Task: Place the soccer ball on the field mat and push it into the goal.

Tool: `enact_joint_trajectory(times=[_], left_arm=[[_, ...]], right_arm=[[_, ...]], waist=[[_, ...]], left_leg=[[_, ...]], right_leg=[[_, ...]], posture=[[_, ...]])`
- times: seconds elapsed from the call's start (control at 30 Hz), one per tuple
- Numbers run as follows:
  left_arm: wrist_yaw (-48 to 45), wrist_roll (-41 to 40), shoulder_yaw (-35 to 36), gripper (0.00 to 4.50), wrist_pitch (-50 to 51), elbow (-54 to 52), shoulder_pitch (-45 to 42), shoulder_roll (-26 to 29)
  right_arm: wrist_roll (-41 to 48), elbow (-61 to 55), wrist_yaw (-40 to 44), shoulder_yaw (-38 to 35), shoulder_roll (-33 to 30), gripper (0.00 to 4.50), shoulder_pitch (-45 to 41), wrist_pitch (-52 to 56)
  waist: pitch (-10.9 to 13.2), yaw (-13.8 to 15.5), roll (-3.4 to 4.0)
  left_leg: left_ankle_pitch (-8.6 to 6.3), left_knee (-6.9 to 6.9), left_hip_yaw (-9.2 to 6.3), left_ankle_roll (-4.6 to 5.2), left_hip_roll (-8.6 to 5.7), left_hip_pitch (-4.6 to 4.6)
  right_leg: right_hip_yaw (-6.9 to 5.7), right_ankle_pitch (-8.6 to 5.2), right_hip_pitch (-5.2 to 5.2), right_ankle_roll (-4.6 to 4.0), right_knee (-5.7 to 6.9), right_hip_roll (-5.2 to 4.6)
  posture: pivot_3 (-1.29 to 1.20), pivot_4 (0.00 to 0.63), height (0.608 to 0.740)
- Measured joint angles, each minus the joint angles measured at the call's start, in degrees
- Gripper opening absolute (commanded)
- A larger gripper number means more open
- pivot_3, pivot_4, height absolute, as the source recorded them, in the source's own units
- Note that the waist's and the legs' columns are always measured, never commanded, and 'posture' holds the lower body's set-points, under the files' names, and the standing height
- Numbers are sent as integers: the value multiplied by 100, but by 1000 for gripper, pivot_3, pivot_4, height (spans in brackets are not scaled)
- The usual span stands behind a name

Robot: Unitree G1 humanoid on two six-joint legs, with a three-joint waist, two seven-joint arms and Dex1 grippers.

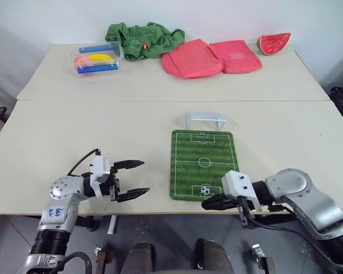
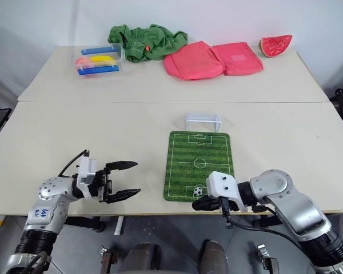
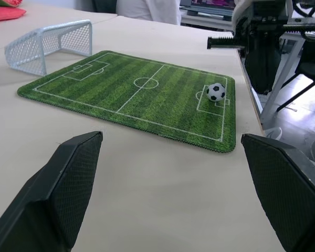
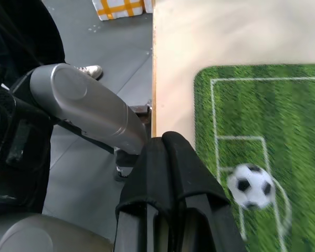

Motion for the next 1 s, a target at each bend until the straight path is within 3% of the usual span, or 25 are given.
enact_joint_trajectory(times=[0.23, 0.4, 0.53, 0.63, 0.8, 1.0], left_arm=[[10, -13, 35, 4500, 81, -208, 126, 86], [33, -12, 42, 4500, 112, -182, 20, 146], [29, 8, 37, 4500, 62, 149, -413, 138], [28, 33, 32, 4500, -47, 416, -683, 100], [31, 119, -2, 4500, -183, 745, -874, -28], [77, 168, -37, 4500, -290, 942, -929, -151]], right_arm=[[-258, 939, -271, 160, 486, 17, -442, -319], [-685, 2207, -662, 54, 673, 17, -1321, -849], [-947, 3579, -1341, -402, 1013, 17, -2505, -1541], [-967, 3968, -1523, -763, 1018, 17, -3039, -1882], [-853, 4007, -1533, -1075, 945, 17, -3089, -1944], [-715, 3451, -1547, -1529, 447, 17, -2498, -1548]], waist=[[0, -11, 0], [0, -62, 0], [2, -102, 5], [2, -101, 5], [3, -96, 5], [3, -93, 5]], left_leg=[[0, 2, 0, 0, 0, 0], [0, 7, 1, 0, 0, -2], [0, 6, 2, 0, 1, -3], [0, -7, 2, -1, 1, -2], [-1, -27, 2, 0, -1, -4], [-1, -30, 3, 0, -1, -3]], right_leg=[[0, 0, -1, 0, 2, 0], [1, 0, -1, -1, 6, 0], [1, 0, -5, -1, 10, 0], [-5, 0, -6, -1, 3, 0], [-13, 1, -7, 0, -11, 0], [-13, 1, -7, 0, -13, 0]], posture=[[0, 150, 740], [0, 150, 740], [0, 150, 740], [0, 150, 740], [0, 150, 740], [0, 150, 740]])
